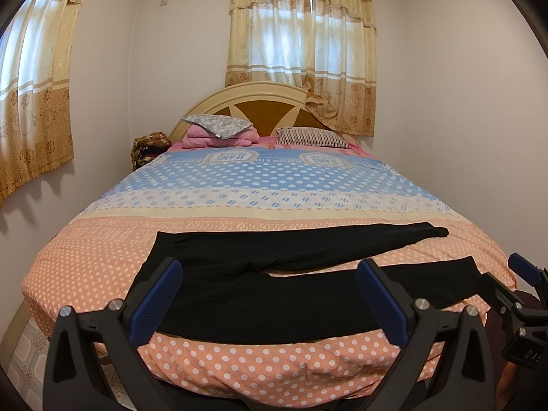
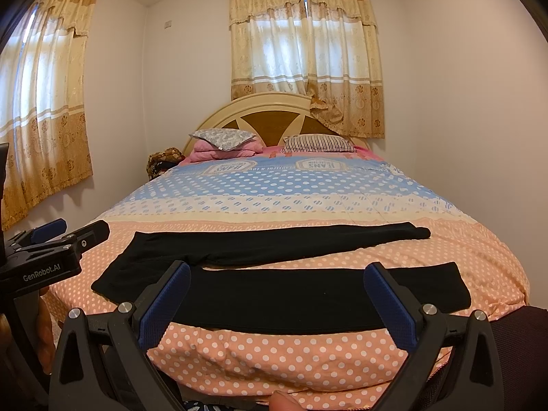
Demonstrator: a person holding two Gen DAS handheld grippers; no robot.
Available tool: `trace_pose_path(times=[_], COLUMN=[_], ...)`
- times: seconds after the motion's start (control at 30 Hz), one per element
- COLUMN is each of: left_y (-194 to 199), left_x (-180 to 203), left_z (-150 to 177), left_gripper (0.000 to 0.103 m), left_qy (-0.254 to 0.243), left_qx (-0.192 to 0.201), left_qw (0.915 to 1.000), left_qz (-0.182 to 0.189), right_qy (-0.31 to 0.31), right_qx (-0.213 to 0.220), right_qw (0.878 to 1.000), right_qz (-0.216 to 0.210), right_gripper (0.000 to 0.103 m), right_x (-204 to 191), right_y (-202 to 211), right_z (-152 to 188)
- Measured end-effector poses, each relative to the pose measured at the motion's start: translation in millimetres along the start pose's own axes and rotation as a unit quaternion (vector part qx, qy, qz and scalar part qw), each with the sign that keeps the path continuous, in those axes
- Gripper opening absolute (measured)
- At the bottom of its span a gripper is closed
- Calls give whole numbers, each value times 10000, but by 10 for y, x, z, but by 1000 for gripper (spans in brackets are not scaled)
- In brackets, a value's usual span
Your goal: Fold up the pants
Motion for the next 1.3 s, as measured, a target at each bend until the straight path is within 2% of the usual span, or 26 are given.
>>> trace_pose_path(times=[0.43,0.8,0.87,0.93,1.07,1.2,1.23,1.3], left_y=[-71,-474,-616,-772,-1279,-2046,-2302,-2656], left_x=[26,168,165,86,-279,-815,-999,-1230], left_z=[60,308,326,309,182,34,-10,-52], left_gripper=[103,103,103,103,103,103,103,103], left_qy=[5,-237,-302,-386,-444,-370,-383,-417], left_qx=[-79,-345,-363,-327,-341,-857,-1027,-1280], left_qw=[10000,9991,9988,9984,9972,9925,9887,9843], left_qz=[-13,-100,-110,-270,-494,-788,-1021,-1145], right_qy=[-8,26,-21,-94,-185,-292,-286,-245], right_qx=[-66,-326,-390,-450,-666,-894,-942,-1057], right_qw=[10000,9995,9992,9989,9975,9955,9950,9940], right_qz=[-5,15,73,81,171,147,151,139], right_gripper=[102,102,102,102,102,102,102,102], right_x=[-22,31,117,209,435,618,654,710], right_y=[-41,-373,-486,-592,-901,-1230,-1314,-1464], right_z=[-7,125,147,169,218,285,308,355])
Point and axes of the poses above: each gripper's, at about its wrist camera, not at the fingertips, and y roughly against the way its jaws point, x to its right, z to its underside, the point moved 4 cm from there along -y, roughly the way its jaws point, and after that the axes turned 10 degrees about -z, right-handed, at the moved point
